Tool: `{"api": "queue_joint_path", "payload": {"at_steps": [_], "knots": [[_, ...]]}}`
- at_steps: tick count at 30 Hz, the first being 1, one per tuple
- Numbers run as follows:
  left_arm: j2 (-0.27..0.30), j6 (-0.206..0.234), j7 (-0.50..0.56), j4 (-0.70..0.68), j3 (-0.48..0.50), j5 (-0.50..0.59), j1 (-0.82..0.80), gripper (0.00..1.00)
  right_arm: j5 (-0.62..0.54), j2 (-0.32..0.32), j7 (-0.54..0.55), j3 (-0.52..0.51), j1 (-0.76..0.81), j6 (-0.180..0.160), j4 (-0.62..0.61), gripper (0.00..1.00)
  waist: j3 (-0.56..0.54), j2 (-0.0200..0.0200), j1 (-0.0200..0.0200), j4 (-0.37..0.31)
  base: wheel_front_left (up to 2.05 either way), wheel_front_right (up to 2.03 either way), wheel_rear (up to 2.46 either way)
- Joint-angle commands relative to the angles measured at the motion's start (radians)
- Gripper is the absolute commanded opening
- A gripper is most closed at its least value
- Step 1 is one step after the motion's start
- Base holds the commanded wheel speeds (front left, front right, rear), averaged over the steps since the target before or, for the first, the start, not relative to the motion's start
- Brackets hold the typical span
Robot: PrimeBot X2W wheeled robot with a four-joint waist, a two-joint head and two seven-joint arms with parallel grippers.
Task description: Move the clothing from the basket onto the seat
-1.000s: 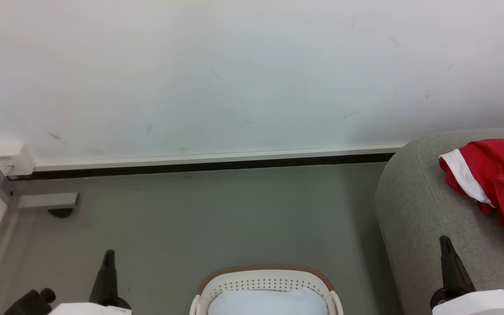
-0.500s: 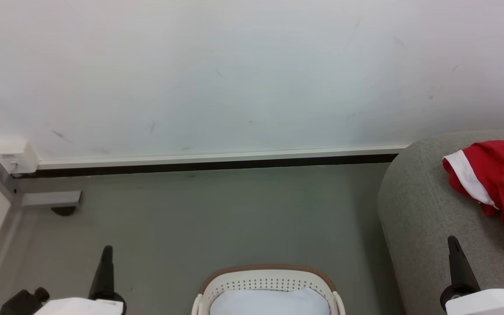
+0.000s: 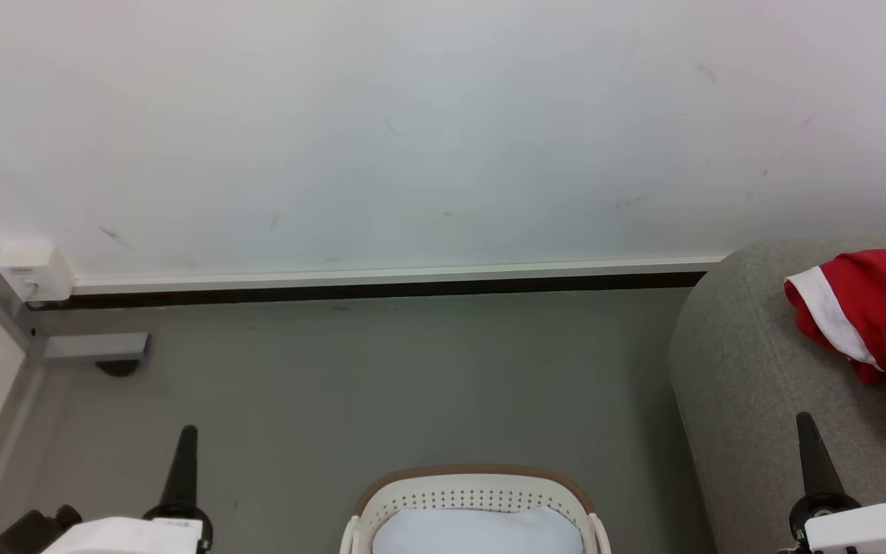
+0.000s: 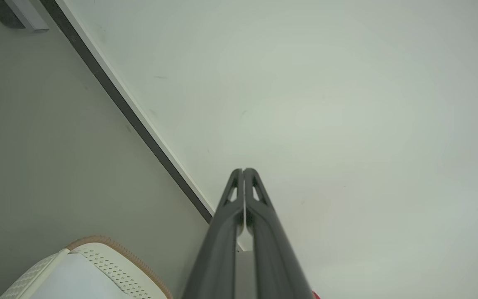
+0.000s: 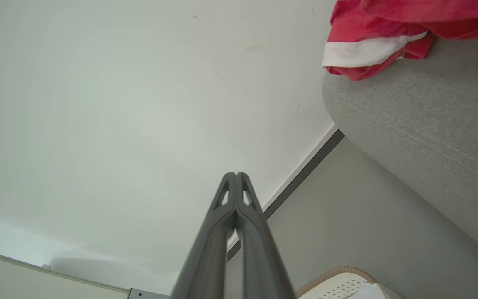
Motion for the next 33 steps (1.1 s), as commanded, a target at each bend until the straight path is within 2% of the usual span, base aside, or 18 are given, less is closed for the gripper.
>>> {"api": "queue_joint_path", "payload": {"at_steps": [1,33], "knots": [[0.004,0.001,0.009,-0.016,0.006,-0.030,-0.019,0.00,0.032,-0.008,0.007,-0.009,-0.024,-0.001,-0.015,0.00,0.000,0.0000,0.0000,0.001,0.00,0.00,0.00],[0.002,0.018,0.083,-0.041,0.023,-0.298,-0.032,0.00,0.311,-0.021,0.064,-0.039,-0.025,-0.002,-0.022,0.00,0.001,0.0000,0.0000,0.023,0.00,0.00,0.00]]}}
